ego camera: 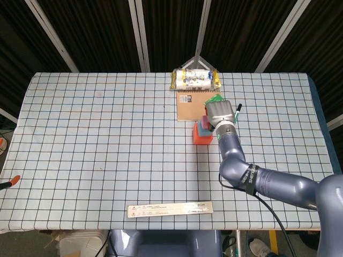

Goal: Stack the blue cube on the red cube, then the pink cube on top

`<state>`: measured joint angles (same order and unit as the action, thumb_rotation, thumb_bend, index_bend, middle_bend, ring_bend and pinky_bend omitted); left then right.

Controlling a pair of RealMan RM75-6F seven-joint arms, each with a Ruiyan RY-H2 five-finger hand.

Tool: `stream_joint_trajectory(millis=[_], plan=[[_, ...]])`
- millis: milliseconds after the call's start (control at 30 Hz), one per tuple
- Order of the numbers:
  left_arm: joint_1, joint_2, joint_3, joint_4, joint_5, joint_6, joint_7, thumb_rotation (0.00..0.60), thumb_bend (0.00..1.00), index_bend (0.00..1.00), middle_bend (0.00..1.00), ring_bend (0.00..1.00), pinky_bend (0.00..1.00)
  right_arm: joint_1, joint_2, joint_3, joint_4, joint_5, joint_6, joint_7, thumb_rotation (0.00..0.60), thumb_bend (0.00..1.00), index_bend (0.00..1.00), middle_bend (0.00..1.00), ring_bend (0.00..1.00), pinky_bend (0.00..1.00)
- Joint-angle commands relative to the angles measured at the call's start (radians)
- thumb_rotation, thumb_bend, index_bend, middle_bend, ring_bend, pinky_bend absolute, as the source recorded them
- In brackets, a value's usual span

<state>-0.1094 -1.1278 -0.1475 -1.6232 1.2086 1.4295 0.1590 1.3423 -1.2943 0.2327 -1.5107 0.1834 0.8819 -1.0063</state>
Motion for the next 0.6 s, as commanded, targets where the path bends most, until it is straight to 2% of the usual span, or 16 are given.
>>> stream_joint_trajectory(millis=[33, 467, 600], plan=[[0.000, 0.000, 0.000, 0.000, -0.001, 0.000, 0.000, 0.600, 0.17, 0.03, 0.00, 0.00, 0.00, 0.002, 0.003, -0.004, -0.004, 0.005, -0.005, -0.003, 0.600, 0.46, 0.39, 1.00, 1.00, 1.00], [0.000, 0.000, 0.001, -0.001, 0.002, 0.000, 0.000, 0.600, 0.17, 0.03, 0.00, 0.00, 0.00, 0.017, 0.022, -0.025, -0.026, 0.034, -0.010, -0.018, 0.600, 0.46, 0.33, 1.00, 1.00, 1.00], [0.001, 0.000, 0.001, -0.002, 0.002, 0.002, 0.000, 0.600, 0.17, 0.03, 0.00, 0.00, 0.00, 0.019, 0.024, -0.029, -0.032, 0.035, -0.009, -0.018, 0.600, 0.41, 0.31, 1.00, 1.00, 1.00]])
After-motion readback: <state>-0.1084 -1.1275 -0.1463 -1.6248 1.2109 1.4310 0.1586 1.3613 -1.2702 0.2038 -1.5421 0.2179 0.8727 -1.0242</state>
